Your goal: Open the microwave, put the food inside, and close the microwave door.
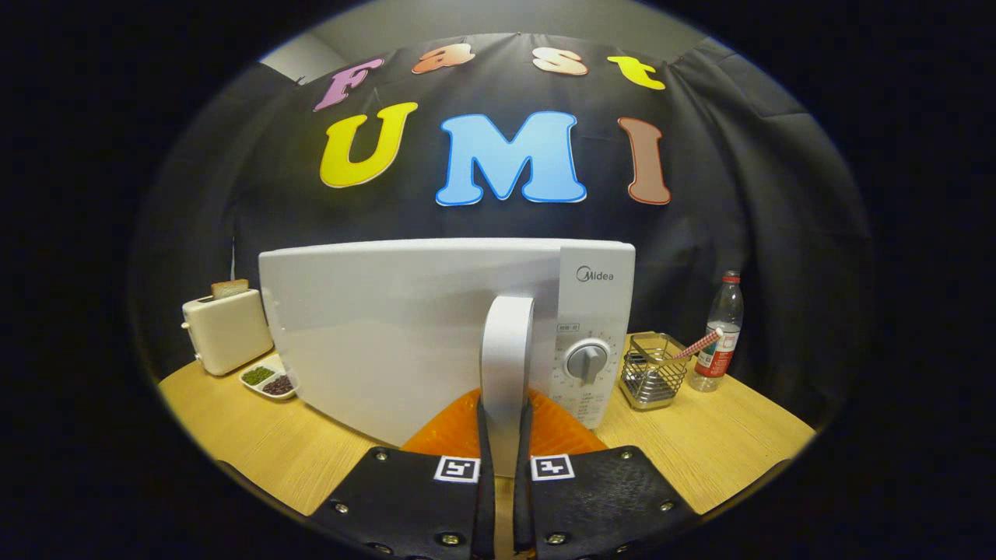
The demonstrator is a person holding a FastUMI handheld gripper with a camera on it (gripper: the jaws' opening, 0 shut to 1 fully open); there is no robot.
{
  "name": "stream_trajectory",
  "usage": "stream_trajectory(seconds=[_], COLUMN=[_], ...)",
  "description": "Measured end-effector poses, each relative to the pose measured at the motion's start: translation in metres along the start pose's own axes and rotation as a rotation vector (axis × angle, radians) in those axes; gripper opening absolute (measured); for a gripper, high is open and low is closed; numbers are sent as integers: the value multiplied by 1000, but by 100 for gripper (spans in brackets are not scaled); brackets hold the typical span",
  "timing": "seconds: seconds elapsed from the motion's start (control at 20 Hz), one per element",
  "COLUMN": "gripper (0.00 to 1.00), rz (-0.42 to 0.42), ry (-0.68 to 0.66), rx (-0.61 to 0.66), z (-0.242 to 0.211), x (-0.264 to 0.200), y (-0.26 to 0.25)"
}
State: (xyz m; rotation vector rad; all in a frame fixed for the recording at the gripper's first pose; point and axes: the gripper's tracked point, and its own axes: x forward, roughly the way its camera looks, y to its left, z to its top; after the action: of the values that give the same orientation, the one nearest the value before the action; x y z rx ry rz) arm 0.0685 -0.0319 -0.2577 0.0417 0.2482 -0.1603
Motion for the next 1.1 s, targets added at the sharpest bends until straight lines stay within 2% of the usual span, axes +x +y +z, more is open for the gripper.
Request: stream_trajectory(seconds=[0.25,0.45,0.8,0.9,1.1], gripper=[10,10,9,9,9], rz=[78,176,316,312,221], ry=[-25,-42,-102,-107,-84], rx=[-25,-35,-99,-102,-90], z=[-11,-20,-28,-31,-33], x=[-60,-106,-160,-167,-172], y=[40,85,176,194,218])
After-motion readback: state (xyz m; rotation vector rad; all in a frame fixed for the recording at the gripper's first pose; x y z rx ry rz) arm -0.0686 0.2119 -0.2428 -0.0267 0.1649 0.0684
